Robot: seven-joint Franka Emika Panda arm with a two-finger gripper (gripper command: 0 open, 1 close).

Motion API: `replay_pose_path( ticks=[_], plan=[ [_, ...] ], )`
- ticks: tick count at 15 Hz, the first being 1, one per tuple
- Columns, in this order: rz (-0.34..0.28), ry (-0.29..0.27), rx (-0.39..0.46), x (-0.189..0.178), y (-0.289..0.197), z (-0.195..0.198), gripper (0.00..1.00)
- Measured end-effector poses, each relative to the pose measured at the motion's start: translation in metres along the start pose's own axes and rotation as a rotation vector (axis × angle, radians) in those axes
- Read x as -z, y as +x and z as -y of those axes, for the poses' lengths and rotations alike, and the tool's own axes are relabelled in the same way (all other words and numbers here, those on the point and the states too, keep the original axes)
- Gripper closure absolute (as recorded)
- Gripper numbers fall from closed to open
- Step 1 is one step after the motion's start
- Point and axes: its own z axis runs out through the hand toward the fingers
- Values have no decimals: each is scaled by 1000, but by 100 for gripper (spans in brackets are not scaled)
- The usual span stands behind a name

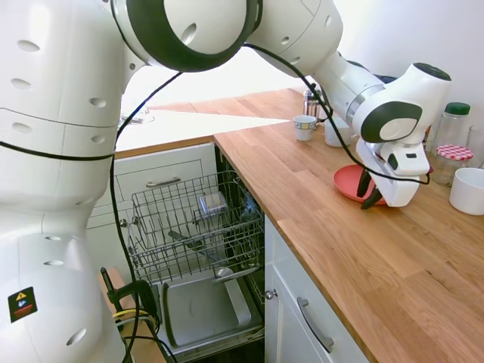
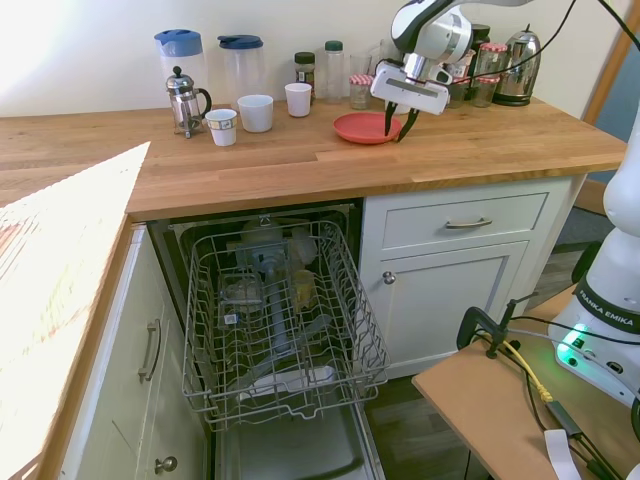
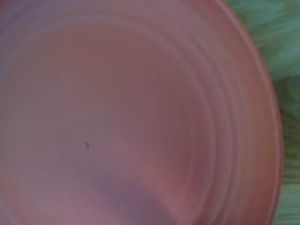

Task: Put the plate in the dishwasher

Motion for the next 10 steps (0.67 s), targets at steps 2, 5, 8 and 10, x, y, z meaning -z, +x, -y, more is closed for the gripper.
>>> replay_pose_path(
  ticks=[2,5,8,10],
  plan=[
    [1,4,-8,0,3,-1,100],
    [5,23,-17,2,3,1,100],
    [1,48,-14,4,-1,4,100],
    [-8,77,0,12,-4,4,100]
  ],
)
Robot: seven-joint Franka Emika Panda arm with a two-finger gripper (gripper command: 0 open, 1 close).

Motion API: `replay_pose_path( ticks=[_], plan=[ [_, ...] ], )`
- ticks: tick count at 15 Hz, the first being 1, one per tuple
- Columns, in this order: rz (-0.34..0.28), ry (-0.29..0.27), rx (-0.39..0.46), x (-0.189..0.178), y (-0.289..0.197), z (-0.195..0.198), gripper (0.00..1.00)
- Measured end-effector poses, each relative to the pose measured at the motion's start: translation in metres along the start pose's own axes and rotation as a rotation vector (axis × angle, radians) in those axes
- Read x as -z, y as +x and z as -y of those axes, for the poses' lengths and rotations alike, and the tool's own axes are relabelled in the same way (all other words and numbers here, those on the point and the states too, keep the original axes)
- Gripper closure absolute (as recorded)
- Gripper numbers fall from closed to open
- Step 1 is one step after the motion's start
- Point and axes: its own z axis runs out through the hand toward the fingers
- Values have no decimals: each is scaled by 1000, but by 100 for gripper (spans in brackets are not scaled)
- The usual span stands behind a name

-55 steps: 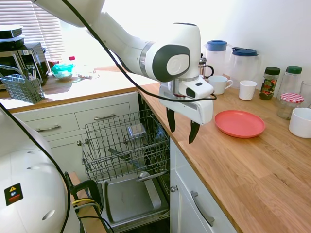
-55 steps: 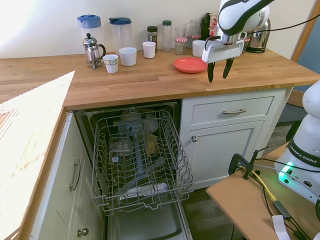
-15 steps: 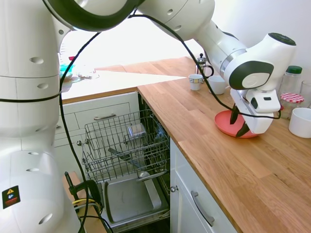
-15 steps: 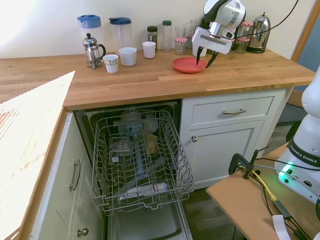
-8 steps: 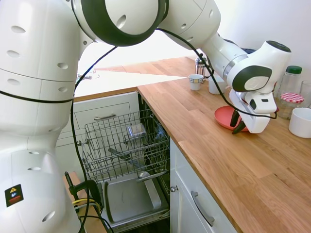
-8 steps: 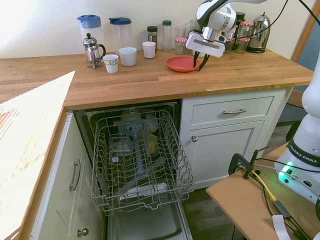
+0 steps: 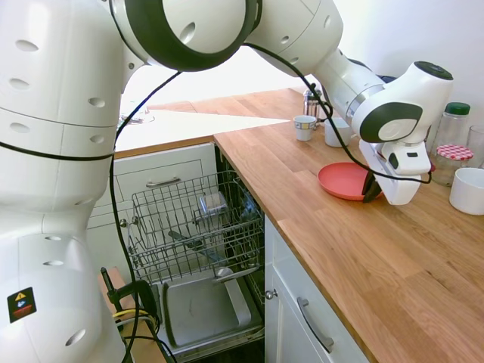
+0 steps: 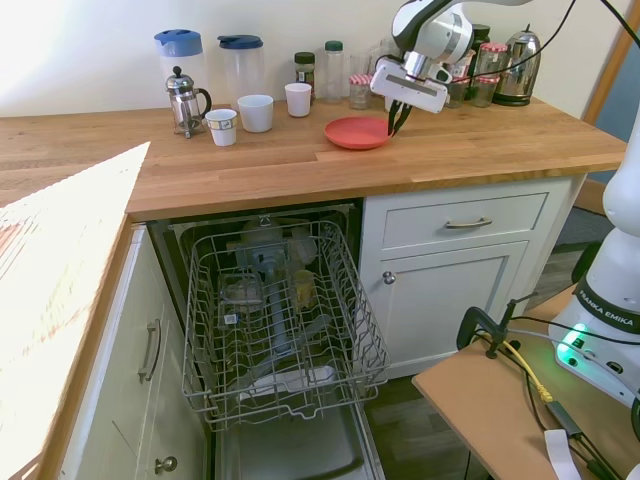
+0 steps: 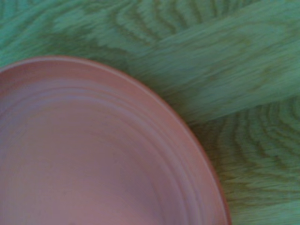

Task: Put the plate in the dishwasher

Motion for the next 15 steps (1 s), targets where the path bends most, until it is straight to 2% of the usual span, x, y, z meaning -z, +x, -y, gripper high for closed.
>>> replay_pose_path(
  ticks=[2,4,7,9,11,13,15],
  plan=[
    [-13,26,28,22,-6,1,100],
    [-55,23,83,54,-15,3,100],
    [-168,-16,176,117,-57,18,100],
    [-262,-46,248,153,-121,38,100],
    [-350,-89,348,170,-194,51,100],
    [-436,-135,465,171,-259,55,100],
    [-509,-182,582,154,-326,45,100]
  ],
)
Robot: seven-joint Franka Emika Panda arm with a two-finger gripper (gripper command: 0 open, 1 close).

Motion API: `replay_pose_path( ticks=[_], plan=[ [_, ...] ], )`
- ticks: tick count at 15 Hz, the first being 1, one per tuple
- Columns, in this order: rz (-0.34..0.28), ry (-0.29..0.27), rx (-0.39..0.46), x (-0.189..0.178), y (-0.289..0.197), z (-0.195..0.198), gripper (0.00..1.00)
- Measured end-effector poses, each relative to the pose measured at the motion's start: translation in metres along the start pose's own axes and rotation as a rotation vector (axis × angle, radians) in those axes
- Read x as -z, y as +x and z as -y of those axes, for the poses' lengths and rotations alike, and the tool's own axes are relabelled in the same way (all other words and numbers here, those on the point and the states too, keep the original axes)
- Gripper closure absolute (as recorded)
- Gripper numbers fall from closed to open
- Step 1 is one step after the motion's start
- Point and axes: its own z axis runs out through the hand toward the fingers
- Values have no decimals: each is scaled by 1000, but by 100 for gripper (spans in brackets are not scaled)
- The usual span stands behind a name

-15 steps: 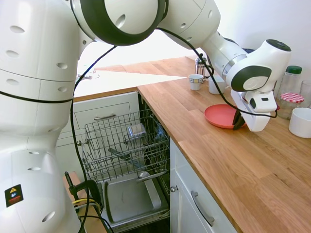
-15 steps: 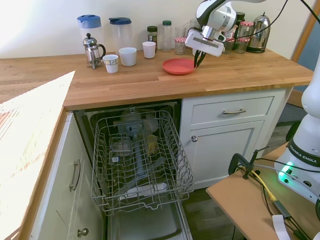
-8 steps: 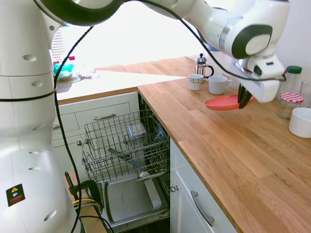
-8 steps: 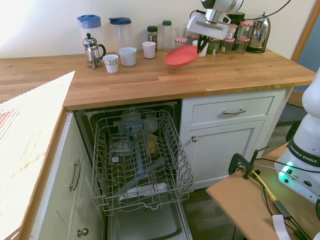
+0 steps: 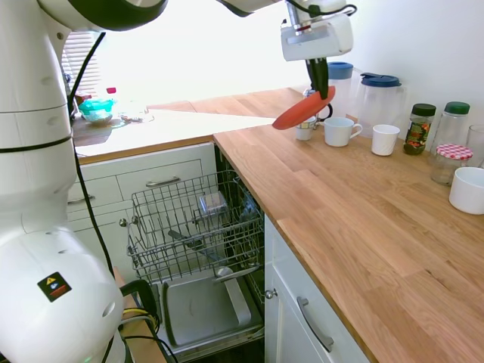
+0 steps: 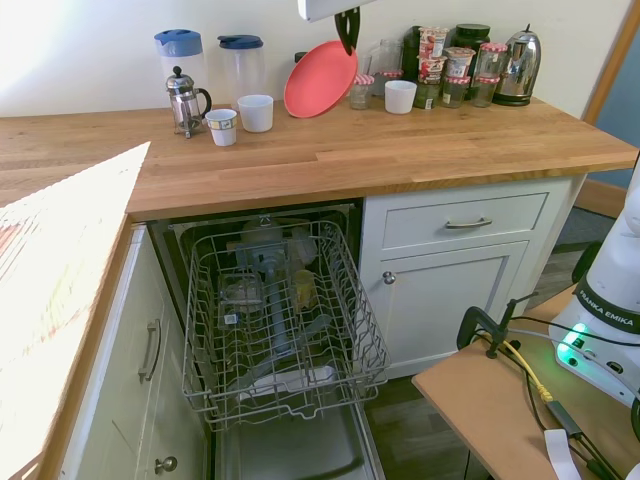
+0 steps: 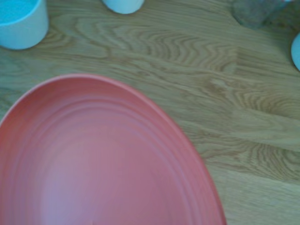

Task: Put the plate in the dishwasher

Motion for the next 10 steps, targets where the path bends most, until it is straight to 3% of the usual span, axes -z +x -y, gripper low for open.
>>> replay_pose_path(
  ticks=[2,5,7,10],
  plan=[
    [-64,-36,127,5,-93,27,100],
    [-158,-108,315,-36,-264,31,100],
    [-250,-133,438,-58,-371,21,100],
    [-426,-138,608,-68,-492,17,100]
  ],
)
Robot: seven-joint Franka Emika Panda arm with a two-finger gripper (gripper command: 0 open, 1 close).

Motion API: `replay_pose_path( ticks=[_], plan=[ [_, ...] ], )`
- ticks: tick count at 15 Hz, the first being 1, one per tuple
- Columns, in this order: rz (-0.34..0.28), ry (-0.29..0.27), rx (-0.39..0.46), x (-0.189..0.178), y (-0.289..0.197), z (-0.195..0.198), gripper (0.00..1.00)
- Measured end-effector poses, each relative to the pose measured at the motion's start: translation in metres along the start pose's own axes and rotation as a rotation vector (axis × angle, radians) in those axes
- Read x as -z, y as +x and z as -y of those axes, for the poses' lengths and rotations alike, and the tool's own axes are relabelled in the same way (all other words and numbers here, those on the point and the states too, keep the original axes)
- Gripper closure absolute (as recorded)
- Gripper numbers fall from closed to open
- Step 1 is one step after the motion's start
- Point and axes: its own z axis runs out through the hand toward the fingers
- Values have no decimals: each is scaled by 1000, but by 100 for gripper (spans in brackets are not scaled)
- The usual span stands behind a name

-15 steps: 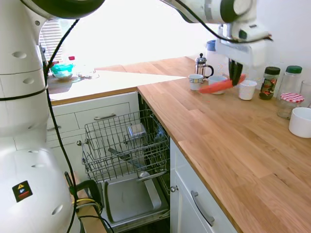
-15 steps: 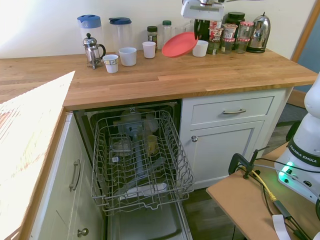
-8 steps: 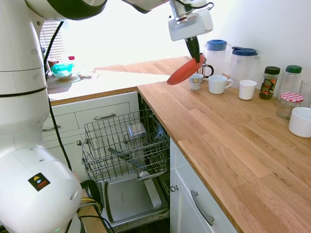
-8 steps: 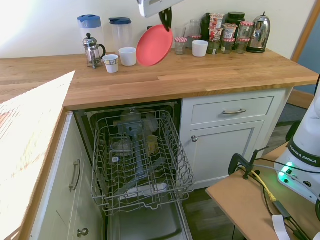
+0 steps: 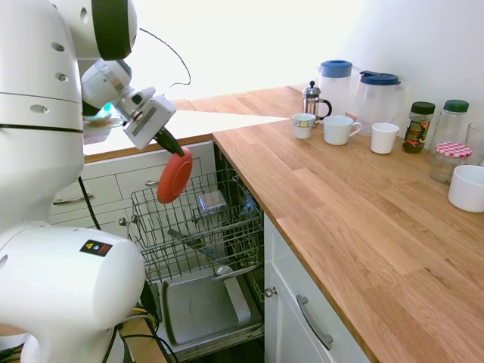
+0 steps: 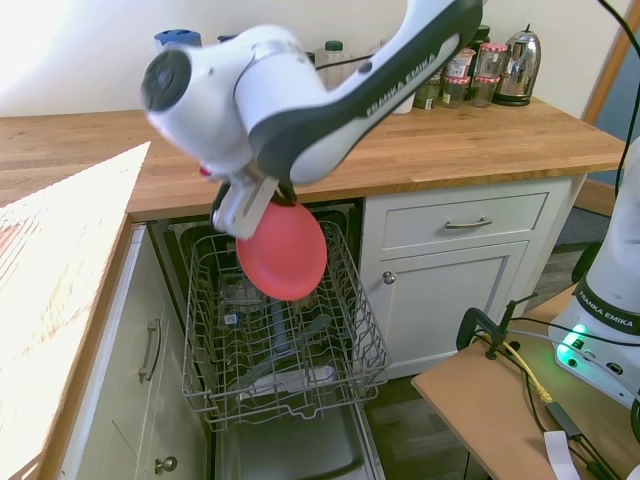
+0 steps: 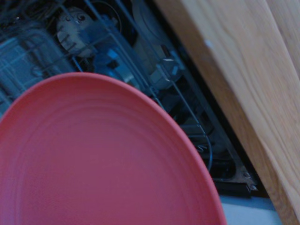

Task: Put the plate in the dishwasher

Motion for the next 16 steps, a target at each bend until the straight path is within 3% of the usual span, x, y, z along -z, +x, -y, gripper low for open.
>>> replay_pose_path(
  ticks=[3,6,8,10,11,16],
  plan=[
    [-200,-34,116,-24,-51,61,100],
    [-358,-111,200,-51,-85,104,100],
    [-382,-141,236,-52,-104,122,100],
    [-349,-154,258,-51,-110,132,100],
    [-315,-165,265,-52,-108,135,0],
    [-121,-225,282,-68,-73,138,0]
  ],
)
